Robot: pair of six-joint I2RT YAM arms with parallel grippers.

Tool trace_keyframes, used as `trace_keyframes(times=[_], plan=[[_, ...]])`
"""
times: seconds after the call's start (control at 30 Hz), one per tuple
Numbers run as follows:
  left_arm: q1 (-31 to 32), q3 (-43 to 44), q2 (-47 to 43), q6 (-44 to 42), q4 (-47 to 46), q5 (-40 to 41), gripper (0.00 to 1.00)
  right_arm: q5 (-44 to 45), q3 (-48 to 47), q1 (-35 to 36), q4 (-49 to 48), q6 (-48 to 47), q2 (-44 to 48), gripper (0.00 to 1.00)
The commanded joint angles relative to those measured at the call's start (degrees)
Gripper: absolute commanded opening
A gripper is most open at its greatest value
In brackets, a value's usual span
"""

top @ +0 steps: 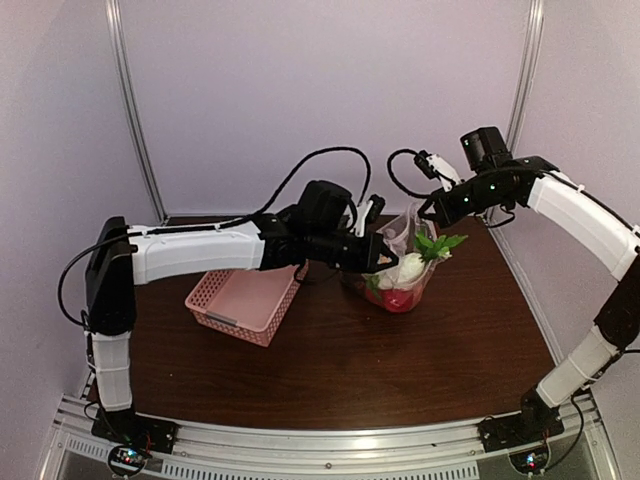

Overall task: Place the food in the zip-top bag and seal the zipper
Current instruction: Adjust the zipper food storage bag at the center of the board.

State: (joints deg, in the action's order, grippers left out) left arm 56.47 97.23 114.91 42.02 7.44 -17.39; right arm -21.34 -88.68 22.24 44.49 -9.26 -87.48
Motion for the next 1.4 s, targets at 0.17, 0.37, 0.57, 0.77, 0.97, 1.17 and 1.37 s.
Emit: trace_keyframes(times=[0.17, 0.37, 0.57, 0.77, 0.97, 1.17, 1.37], plan=[[-1.31, 1.99, -3.68, -7.05, -2.4, 8.7, 0.0, 9.12, -2.14, 0.34, -5.97, 1.73, 7.98, 0.0], [-2.9, 4.85, 1.82, -2.15, -0.43, -3.51, 0.0, 0.35, 1.81, 0.31, -2.69, 0.69, 1.84, 0.0], [8.15, 1.74, -11.13, -18.59, -7.1, 14.65, 0.0, -4.32, -2.37, 0.34, -6.11, 2.86, 10.01, 0.0], [-3.31, 13.48, -1.26, -10.24, 4.71, 0.6, 0.0, 4.64, -8.43, -0.6, -0.8, -0.66, 3.25, 0.0], [-6.3, 3.49, 3.07, -0.71, -0.25, -1.93, 0.0, 7.43, -1.86, 0.82, 0.41, -0.34, -4.01, 0.0], [-3.8, -1.01, -0.94, -1.06, -5.63, -5.02, 0.0, 2.89, -2.48, 1.66, -3.65, 1.9, 1.48, 0.0], [0.13, -2.0, -8.33, -3.92, -5.08, 4.46, 0.0, 1.12, -2.71, 1.67, -2.45, 0.79, 4.75, 0.0]])
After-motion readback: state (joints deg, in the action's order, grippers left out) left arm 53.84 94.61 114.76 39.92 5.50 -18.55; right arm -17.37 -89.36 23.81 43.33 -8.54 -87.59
